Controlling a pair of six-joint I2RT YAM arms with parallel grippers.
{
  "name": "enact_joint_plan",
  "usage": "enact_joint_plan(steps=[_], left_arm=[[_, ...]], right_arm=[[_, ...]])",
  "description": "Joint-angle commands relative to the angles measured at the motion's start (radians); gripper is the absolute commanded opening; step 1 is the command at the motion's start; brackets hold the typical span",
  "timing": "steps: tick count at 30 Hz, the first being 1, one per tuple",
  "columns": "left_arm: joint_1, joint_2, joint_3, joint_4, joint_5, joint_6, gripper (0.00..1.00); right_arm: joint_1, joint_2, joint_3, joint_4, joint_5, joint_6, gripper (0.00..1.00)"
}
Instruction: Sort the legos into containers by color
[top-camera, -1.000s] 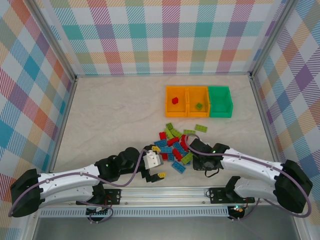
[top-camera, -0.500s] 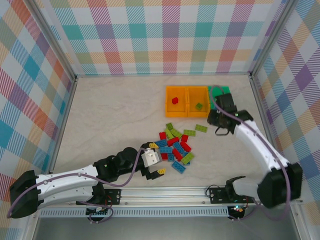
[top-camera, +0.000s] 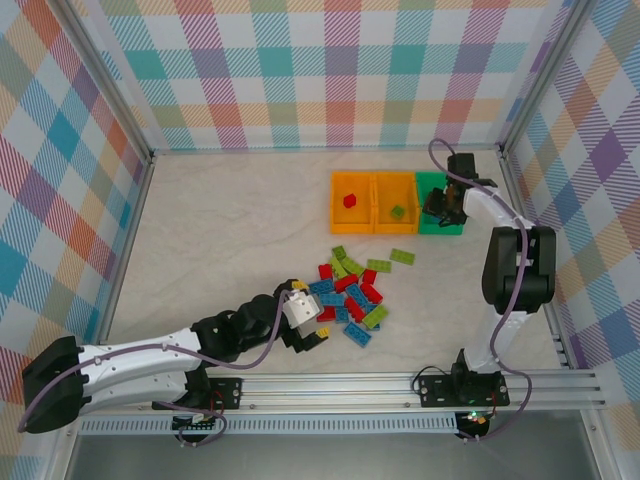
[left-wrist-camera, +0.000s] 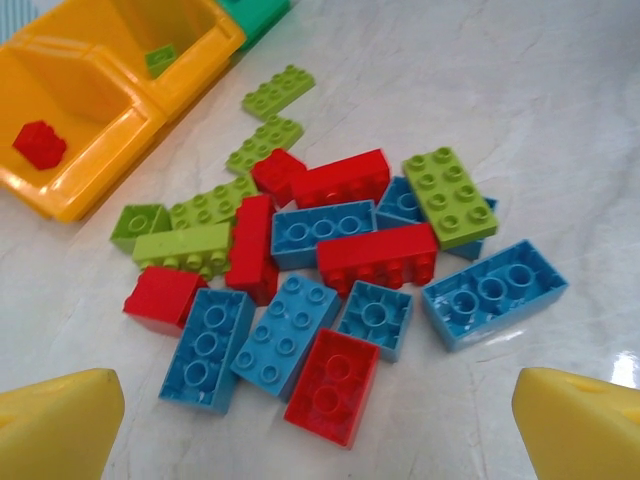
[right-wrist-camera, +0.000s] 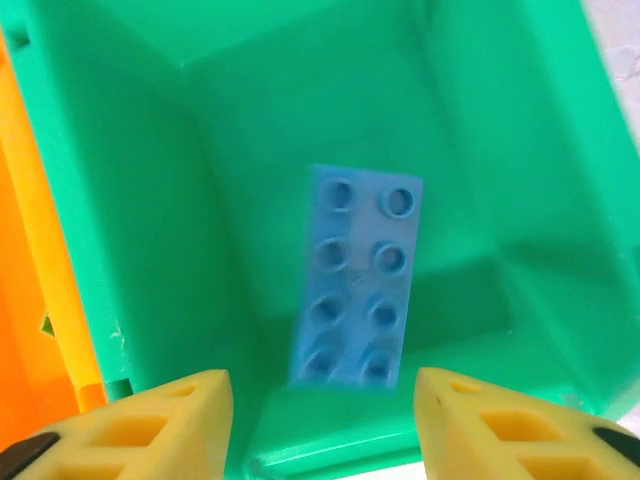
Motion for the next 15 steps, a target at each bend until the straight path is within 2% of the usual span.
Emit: enact_joint_plan(steps=[1,4,6,8,10,12,13,15], left_arm=[[-0.008,0.015,0.012,0.036,-0.081,-0.07,1.0],[-0.005,0.036,0.018,0.06,-0.122,-0.13,1.0],[0.0,0.058,0.03,0.07,-0.214,-0.219,1.0],[0.019,0.083,0.059,0.04,-0.314,-0.332,1.0],[0.066,0.106,0.091,-0.013,-0.346,-0.441,1.0],[0.126,0.112,0.104,-0.047,-0.333,-0.555,1.0],[0.169,0.112,0.122,-0.099,-0.304,-0.654,1.0],[0.247,0.114,0.16,-0.16,-0.167,-0.789,1.0]], right_arm=[[0.004,-0.072,0.015,-0.006,-0.03,-0.019,0.56],[0.005,-0.152,-0.013,-0.021,-0.042,-0.021,0.57],[0.005,-0.221,-0.039,-0.033,-0.084,-0.003,0.57],[0.009,-0.318,-0.098,-0.027,-0.193,0.028,0.58],[0.038,-0.44,-0.192,-0.003,-0.301,0.07,0.58],[0.112,-0.556,-0.277,0.0,-0.326,0.105,0.58],[0.163,-0.609,-0.313,-0.021,-0.32,0.121,0.58],[0.27,-0.702,-0.351,-0.085,-0.295,0.144,0.59]])
